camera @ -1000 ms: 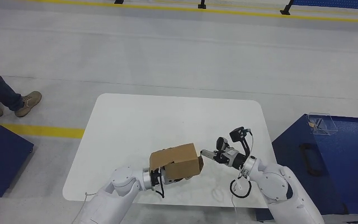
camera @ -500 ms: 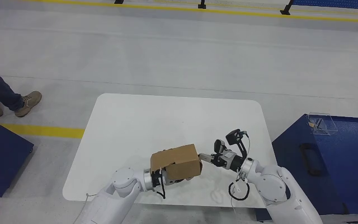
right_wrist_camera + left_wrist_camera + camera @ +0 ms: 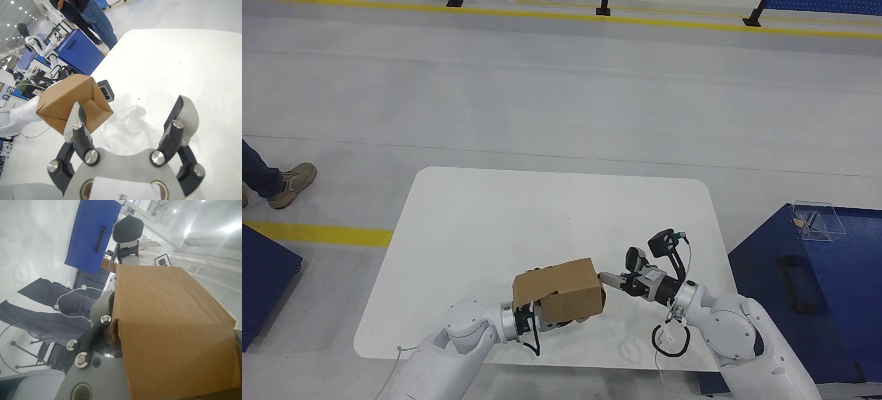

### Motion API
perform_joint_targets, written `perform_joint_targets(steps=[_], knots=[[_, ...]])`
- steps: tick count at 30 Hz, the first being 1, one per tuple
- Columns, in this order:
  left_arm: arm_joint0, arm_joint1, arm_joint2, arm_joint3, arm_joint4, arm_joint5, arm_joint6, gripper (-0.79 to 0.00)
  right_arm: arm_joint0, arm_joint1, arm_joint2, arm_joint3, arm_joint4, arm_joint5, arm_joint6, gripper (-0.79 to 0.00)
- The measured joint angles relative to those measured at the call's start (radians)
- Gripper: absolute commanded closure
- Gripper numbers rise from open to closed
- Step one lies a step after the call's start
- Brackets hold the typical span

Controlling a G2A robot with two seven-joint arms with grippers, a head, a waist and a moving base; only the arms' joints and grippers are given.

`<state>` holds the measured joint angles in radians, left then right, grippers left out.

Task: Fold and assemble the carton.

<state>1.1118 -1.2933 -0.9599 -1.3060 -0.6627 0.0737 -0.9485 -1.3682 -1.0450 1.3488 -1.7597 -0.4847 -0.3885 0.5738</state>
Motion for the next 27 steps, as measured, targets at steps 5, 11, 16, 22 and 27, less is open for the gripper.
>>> perform_joint_targets(steps=[5, 11, 16, 22, 27], knots=[[-0.003, 0.000, 0.002, 0.000, 0.004, 0.001, -0.001, 0.000, 0.008, 0.000, -0.015, -0.002, -0.023, 0.011, 0.014, -0.785], [-0.004, 0.001, -0.004, 0.003, 0.002, 0.005, -0.006, 0.000, 0.021, -0.001, -0.034, 0.006, -0.047, 0.022, 0.036, -0.785], [-0.005, 0.001, -0.006, 0.005, 0.000, 0.006, -0.009, 0.000, 0.031, -0.002, -0.041, 0.011, -0.053, 0.032, 0.038, -0.785], [0.002, 0.004, -0.016, -0.004, -0.001, 0.004, -0.014, 0.000, 0.029, -0.001, -0.022, 0.004, -0.012, 0.044, 0.024, -0.785], [0.003, 0.005, -0.022, -0.001, -0.029, 0.012, -0.036, 0.000, 0.027, -0.001, -0.006, 0.011, 0.026, 0.042, 0.012, -0.785]])
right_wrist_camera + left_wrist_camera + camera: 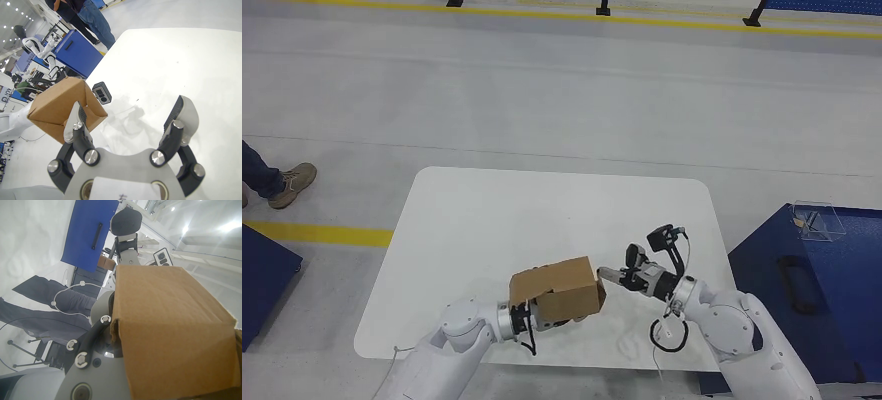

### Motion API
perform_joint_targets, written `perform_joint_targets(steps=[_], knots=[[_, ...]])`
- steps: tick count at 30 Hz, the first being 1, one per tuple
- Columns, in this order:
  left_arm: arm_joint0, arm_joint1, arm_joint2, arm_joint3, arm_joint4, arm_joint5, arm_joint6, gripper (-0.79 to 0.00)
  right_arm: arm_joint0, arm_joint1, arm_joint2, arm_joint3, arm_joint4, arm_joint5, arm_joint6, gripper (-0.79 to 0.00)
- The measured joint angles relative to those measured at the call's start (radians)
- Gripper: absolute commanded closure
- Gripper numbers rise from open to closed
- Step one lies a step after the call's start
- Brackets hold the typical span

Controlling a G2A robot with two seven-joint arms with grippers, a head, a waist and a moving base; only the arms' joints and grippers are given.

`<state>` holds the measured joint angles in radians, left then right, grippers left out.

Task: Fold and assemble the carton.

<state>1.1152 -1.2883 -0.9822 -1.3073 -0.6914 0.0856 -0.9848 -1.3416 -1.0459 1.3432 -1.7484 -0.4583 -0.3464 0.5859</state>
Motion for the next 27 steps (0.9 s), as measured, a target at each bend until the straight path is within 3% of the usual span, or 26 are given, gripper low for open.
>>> perform_joint_targets(steps=[27], knots=[[-0.002, -0.002, 0.004, 0.011, -0.011, -0.004, 0.005, 0.000, -0.025, 0.007, 0.006, 0.005, 0.030, -0.045, 0.032, -0.785]])
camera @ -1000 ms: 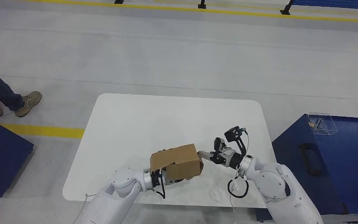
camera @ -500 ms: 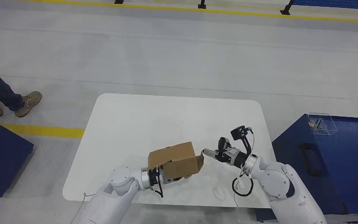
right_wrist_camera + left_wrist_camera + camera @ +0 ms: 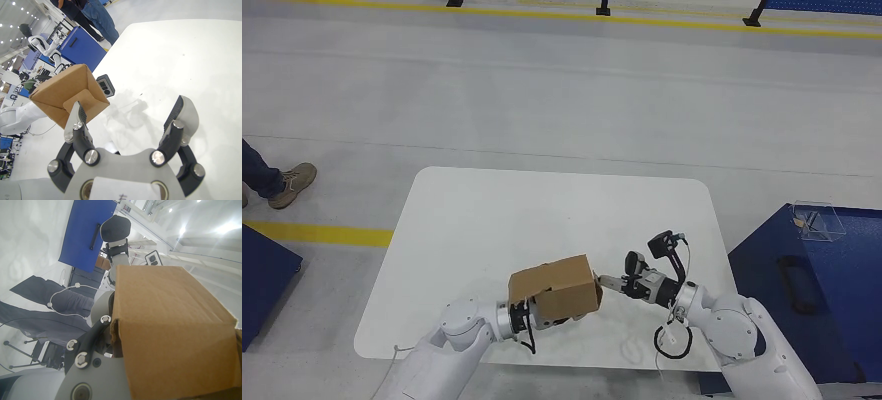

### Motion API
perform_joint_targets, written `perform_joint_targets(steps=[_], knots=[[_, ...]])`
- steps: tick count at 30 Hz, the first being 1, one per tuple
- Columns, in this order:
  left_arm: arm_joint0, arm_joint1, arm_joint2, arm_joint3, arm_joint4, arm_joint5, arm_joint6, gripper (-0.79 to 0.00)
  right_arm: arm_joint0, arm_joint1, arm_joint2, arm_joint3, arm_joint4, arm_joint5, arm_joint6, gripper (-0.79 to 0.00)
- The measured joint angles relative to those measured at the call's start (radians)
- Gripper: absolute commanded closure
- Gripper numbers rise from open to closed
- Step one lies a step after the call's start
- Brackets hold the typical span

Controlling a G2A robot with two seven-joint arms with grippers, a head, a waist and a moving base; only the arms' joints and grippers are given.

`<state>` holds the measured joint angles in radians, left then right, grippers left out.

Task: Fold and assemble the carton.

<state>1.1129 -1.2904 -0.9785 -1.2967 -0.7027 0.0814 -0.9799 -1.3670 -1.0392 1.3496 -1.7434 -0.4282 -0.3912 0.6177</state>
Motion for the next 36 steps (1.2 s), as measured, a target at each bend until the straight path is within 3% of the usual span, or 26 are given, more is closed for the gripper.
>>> perform_joint_targets(steps=[36], knots=[[-0.006, 0.000, 0.002, 0.009, 0.009, 0.002, -0.010, 0.000, 0.035, -0.003, -0.051, -0.002, -0.061, 0.037, -0.007, -0.785]])
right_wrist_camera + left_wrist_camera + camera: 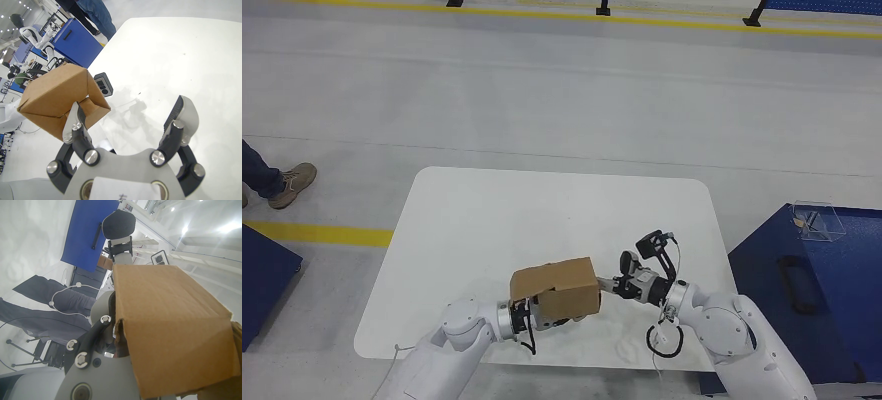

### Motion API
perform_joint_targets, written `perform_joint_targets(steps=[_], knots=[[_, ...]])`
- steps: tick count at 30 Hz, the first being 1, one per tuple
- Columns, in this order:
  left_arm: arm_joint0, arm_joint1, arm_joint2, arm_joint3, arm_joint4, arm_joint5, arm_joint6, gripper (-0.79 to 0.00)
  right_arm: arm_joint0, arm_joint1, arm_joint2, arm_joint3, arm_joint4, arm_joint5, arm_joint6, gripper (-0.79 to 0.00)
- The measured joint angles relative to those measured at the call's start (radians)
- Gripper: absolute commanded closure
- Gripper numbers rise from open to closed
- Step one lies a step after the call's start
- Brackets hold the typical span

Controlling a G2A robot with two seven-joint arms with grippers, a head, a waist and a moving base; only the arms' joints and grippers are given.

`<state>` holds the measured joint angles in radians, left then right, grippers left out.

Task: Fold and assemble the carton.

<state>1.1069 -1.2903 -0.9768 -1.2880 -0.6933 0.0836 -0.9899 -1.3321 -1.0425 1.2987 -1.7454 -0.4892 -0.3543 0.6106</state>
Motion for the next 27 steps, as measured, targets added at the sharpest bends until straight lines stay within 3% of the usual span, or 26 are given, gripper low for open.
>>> perform_joint_targets(steps=[11, 18, 27], knots=[[-0.003, 0.002, -0.010, 0.007, -0.008, 0.000, -0.011, 0.000, 0.010, 0.004, 0.046, 0.053, 0.051, 0.022, 0.002, -0.785], [-0.007, 0.002, -0.011, 0.016, -0.012, 0.001, -0.015, 0.000, 0.012, 0.005, 0.021, 0.067, 0.095, -0.008, 0.086, -0.785], [-0.011, 0.001, -0.005, 0.013, -0.010, 0.005, -0.013, 0.000, 0.025, 0.001, -0.011, 0.051, 0.099, -0.005, 0.074, -0.785]])
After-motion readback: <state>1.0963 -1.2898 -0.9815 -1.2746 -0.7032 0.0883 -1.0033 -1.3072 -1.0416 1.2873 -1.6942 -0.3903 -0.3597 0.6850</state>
